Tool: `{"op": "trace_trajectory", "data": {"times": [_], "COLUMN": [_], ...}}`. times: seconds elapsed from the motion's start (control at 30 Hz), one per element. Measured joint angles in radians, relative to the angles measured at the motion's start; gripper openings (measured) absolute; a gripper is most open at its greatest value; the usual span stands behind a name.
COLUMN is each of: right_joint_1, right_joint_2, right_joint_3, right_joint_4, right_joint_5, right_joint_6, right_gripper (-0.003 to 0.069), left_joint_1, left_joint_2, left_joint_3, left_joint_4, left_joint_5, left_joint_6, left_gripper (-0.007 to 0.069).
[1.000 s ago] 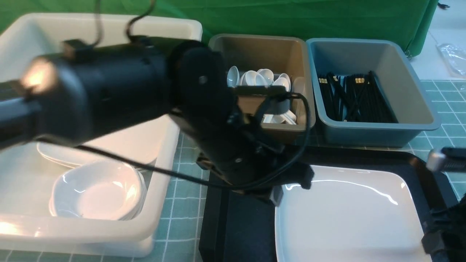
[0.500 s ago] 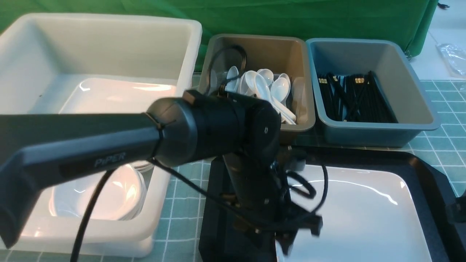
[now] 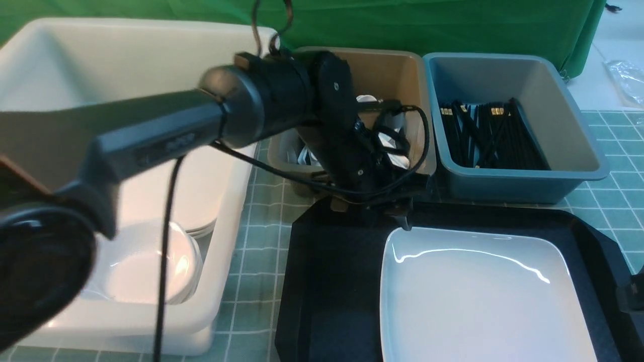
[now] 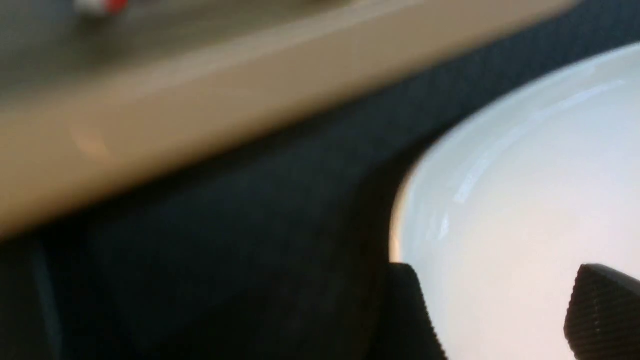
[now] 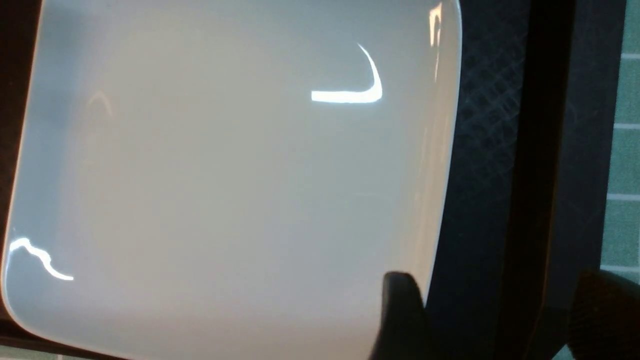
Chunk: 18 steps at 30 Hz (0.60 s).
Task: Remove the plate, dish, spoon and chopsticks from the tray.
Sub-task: Use the left arm to grab a plate from the dinner plate
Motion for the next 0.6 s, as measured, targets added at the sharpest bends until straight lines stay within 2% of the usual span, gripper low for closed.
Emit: {"op": "trace_trajectory", "data": {"times": [0.23,0.47,0.57,0.6], "right_joint_1": [0.000,0.000,0.000,0.000], "right_joint_2": [0.000,0.000,0.000,0.000], "right_joint_3": [0.000,0.000,0.000,0.000], "right_joint_4": [0.000,0.000,0.000,0.000], "right_joint_5": [-0.004,-0.021,-0.023,-0.023], "right_joint_6": [-0.003,-0.004,-0.008,-0.011], "right_gripper": [0.0459,0.0459,0.0459,0.0459], "left_joint_1": [-0.001,-0.003,-0.010,-0.015], "left_joint_2": [0.097,0.140,0.143,0.144], "left_joint_3": [-0.026,-0.034,-0.035,-0.035], "left_joint_4": [-0.004,-0.097,-0.103,-0.106], "left_joint_5": [-0.030,-0.038,-0.042,-0.044], "left_joint_6": [0.020,0.074,0.090,0.095], "left_gripper": [0.0421,0.0421,0.0401,0.0367]}}
